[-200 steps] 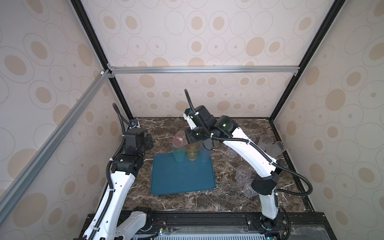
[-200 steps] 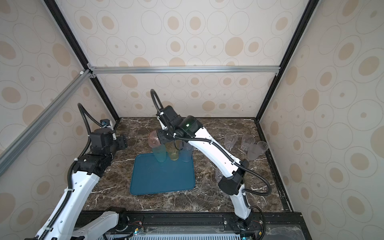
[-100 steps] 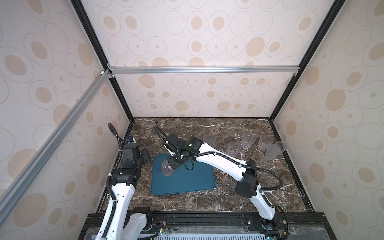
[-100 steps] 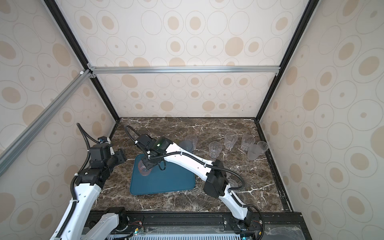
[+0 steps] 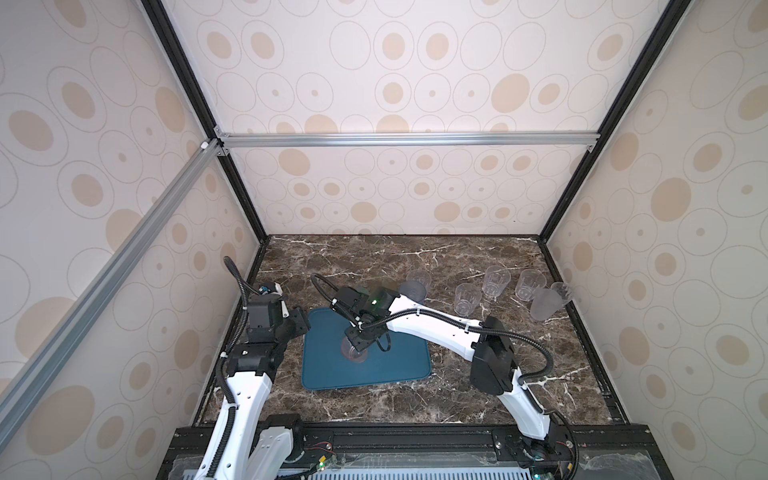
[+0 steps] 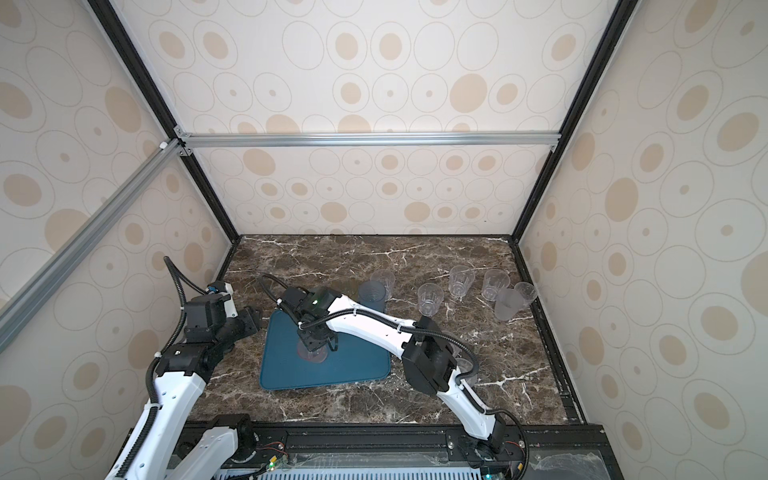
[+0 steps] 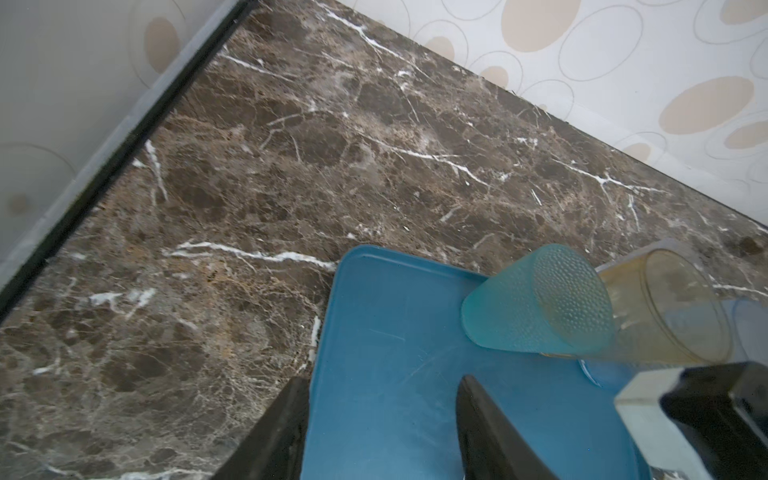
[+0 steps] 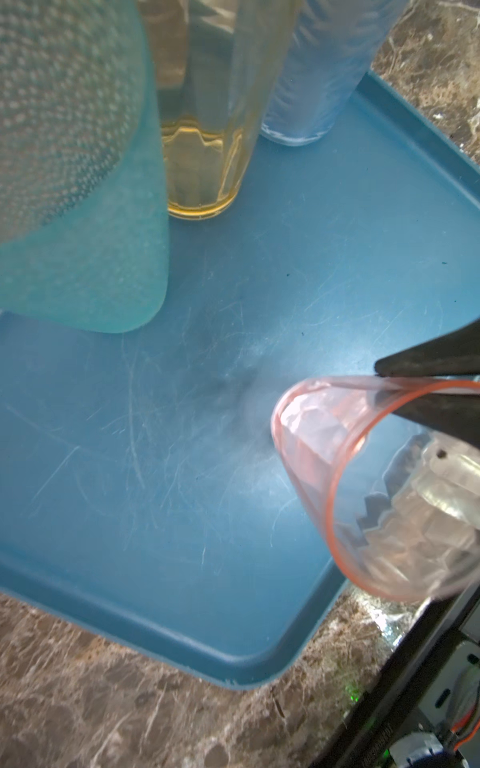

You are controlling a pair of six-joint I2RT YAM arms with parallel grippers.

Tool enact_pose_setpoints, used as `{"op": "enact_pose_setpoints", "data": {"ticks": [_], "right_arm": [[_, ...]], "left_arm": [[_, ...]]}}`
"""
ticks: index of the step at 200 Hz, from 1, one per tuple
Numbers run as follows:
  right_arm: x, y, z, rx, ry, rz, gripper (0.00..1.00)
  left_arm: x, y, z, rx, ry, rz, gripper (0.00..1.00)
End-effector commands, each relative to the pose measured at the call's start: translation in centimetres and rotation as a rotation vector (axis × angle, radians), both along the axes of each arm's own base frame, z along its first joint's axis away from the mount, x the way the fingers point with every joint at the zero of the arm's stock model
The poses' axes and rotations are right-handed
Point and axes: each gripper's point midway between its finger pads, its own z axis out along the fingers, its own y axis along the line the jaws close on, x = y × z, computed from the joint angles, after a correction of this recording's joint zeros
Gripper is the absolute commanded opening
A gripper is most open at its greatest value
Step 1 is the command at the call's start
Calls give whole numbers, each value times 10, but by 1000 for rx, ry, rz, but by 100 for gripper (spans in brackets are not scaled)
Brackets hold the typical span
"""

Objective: Place the glasses into the tray

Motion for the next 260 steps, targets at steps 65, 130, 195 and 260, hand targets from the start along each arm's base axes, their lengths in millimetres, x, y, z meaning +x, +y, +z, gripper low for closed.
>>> {"op": "enact_pose_setpoints", "data": {"ticks": [65, 130, 195, 260], "right_arm": [[14, -4, -24, -52, -21, -30, 19], [19, -15, 30, 3, -76, -42, 29], [50, -61, 100, 205, -168, -231, 30], [63, -78, 105, 230, -191, -287, 30]], "left_arm": [[-8, -37, -16, -102, 50, -92, 51], [-15, -62, -20, -117, 105, -191, 51], [-36, -105, -50, -141, 215, -333, 50], [-45, -117, -79, -40, 325, -394, 42]]}}
